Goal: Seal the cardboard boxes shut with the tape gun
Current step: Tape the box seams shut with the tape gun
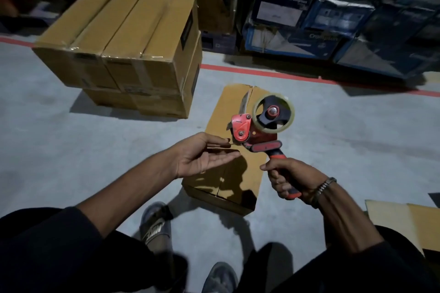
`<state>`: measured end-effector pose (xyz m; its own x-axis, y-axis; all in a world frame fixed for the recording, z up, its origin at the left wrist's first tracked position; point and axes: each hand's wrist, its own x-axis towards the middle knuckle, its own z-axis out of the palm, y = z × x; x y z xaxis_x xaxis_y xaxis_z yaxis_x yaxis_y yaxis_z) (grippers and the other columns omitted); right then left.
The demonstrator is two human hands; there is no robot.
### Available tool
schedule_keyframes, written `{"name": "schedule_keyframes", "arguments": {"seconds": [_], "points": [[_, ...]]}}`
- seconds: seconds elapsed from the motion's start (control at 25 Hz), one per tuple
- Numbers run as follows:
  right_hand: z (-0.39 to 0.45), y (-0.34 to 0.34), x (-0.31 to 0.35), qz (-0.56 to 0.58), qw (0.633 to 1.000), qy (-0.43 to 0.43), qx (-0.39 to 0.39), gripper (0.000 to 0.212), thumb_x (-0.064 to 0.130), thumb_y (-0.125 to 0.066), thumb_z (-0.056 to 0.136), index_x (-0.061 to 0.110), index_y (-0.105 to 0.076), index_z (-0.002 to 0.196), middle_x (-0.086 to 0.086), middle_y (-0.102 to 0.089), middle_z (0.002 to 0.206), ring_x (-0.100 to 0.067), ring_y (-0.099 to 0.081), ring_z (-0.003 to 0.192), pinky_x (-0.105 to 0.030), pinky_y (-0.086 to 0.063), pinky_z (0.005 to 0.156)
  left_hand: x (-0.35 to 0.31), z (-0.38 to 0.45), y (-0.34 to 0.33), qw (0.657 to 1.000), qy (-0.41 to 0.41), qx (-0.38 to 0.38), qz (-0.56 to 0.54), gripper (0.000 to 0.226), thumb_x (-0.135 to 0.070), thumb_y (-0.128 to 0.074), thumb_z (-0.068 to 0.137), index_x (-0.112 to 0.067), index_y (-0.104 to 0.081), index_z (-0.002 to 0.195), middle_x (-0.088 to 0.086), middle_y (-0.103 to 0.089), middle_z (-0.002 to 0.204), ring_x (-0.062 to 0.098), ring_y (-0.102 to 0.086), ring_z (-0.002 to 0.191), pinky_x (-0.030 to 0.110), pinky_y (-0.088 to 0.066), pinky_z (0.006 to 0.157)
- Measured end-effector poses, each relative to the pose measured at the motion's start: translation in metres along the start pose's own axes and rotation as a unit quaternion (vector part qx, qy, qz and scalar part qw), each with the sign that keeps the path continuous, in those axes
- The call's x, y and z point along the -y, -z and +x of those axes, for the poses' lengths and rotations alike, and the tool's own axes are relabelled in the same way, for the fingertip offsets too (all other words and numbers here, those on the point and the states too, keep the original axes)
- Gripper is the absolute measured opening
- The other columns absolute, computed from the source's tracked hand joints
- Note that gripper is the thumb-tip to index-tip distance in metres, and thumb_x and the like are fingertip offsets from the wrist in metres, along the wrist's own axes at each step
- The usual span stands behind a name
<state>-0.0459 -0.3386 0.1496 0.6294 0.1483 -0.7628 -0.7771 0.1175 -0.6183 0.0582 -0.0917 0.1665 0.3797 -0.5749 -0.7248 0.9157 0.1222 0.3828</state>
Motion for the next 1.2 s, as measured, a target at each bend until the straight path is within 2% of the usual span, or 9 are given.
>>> {"name": "schedule_keyframes", "arguments": {"seconds": [0.16,0.32,0.48,0.6,0.76,0.8,0.92,1.08,1.2], "points": [[0.005,0.005,0.002,-0.025,1.0,0.006,-0.013,0.041,0.015,-0.063,0.09,0.015,-0.045,0.054,-0.004,-0.029,0.056,-0.014,-0.025,0.039,-0.019,-0.025,0.039,-0.013,0.008,0.007,0.997,0.011,-0.057,0.055,0.013,0.014,-0.055,0.096,0.008,-0.066,0.099,0.024,-0.076,0.093,0.025,-0.079,0.077,0.029,-0.063,0.077],[0.008,0.002,0.004,-0.066,0.997,0.014,-0.027,0.037,0.016,-0.072,0.08,0.014,-0.045,0.055,-0.005,-0.029,0.057,-0.017,-0.024,0.043,-0.02,-0.024,0.043,-0.016,0.01,0.017,0.99,0.063,-0.06,0.109,0.012,0.012,-0.062,0.093,0.01,-0.074,0.093,0.024,-0.077,0.099,0.025,-0.08,0.081,0.027,-0.063,0.077],[0.005,0.0,0.005,-0.14,0.988,0.053,-0.028,0.045,0.017,-0.074,0.087,0.01,-0.044,0.055,-0.006,-0.031,0.053,-0.018,-0.029,0.041,-0.023,-0.023,0.048,-0.012,0.008,0.033,0.985,0.077,-0.078,0.13,0.019,0.012,-0.062,0.092,0.011,-0.072,0.109,0.024,-0.077,0.103,0.024,-0.08,0.081,0.025,-0.064,0.069],[0.003,-0.005,0.005,-0.223,0.971,0.085,-0.014,0.048,0.03,-0.08,0.085,0.01,-0.047,0.057,-0.012,-0.039,0.055,-0.021,-0.036,0.044,-0.032,-0.019,0.052,-0.009,0.007,0.05,0.979,0.051,-0.115,0.161,0.02,0.013,-0.055,0.097,0.004,-0.069,0.108,0.019,-0.077,0.09,0.019,-0.078,0.072,0.024,-0.064,0.067],[0.004,-0.022,0.004,-0.313,0.939,0.14,0.02,0.031,0.033,-0.077,0.091,0.026,-0.068,0.062,-0.012,-0.058,0.062,-0.02,-0.053,0.055,-0.023,-0.024,0.048,-0.012,0.003,0.066,0.957,0.007,-0.147,0.249,0.023,0.014,-0.053,0.096,0.002,-0.071,0.106,0.017,-0.076,0.092,0.016,-0.077,0.071,0.023,-0.064,0.068],[0.006,-0.026,0.001,-0.326,0.934,0.145,0.031,0.029,0.033,-0.076,0.091,0.022,-0.069,0.065,-0.011,-0.06,0.061,-0.02,-0.052,0.052,-0.023,-0.026,0.047,-0.014,0.002,0.07,0.951,-0.007,-0.155,0.267,0.024,0.014,-0.054,0.095,0.003,-0.073,0.103,0.02,-0.076,0.096,0.018,-0.077,0.074,0.024,-0.064,0.069],[0.015,-0.03,-0.009,-0.3,0.942,0.141,0.043,0.034,0.035,-0.077,0.089,0.009,-0.062,0.073,-0.009,-0.046,0.053,-0.02,-0.038,0.044,-0.023,-0.027,0.046,-0.015,0.0,0.076,0.941,-0.03,-0.167,0.293,0.027,0.018,-0.053,0.092,0.009,-0.073,0.107,0.023,-0.076,0.097,0.022,-0.078,0.077,0.023,-0.063,0.066],[0.01,-0.018,-0.008,-0.345,0.925,0.157,0.034,0.026,0.035,-0.077,0.089,0.025,-0.066,0.068,-0.009,-0.043,0.057,-0.02,-0.038,0.05,-0.027,-0.031,0.046,-0.026,-0.001,0.088,0.927,-0.048,-0.184,0.324,0.023,0.019,-0.055,0.092,0.011,-0.074,0.102,0.023,-0.077,0.095,0.023,-0.079,0.076,0.025,-0.064,0.066],[0.005,0.001,-0.015,-0.357,0.922,0.148,0.007,0.035,0.035,-0.079,0.085,0.005,-0.064,0.074,-0.007,-0.046,0.055,-0.019,-0.039,0.048,-0.027,-0.031,0.046,-0.041,-0.009,0.11,0.919,-0.06,-0.199,0.335,0.016,0.015,-0.061,0.094,0.01,-0.075,0.101,0.024,-0.077,0.095,0.02,-0.079,0.078,0.023,-0.064,0.071]]}}
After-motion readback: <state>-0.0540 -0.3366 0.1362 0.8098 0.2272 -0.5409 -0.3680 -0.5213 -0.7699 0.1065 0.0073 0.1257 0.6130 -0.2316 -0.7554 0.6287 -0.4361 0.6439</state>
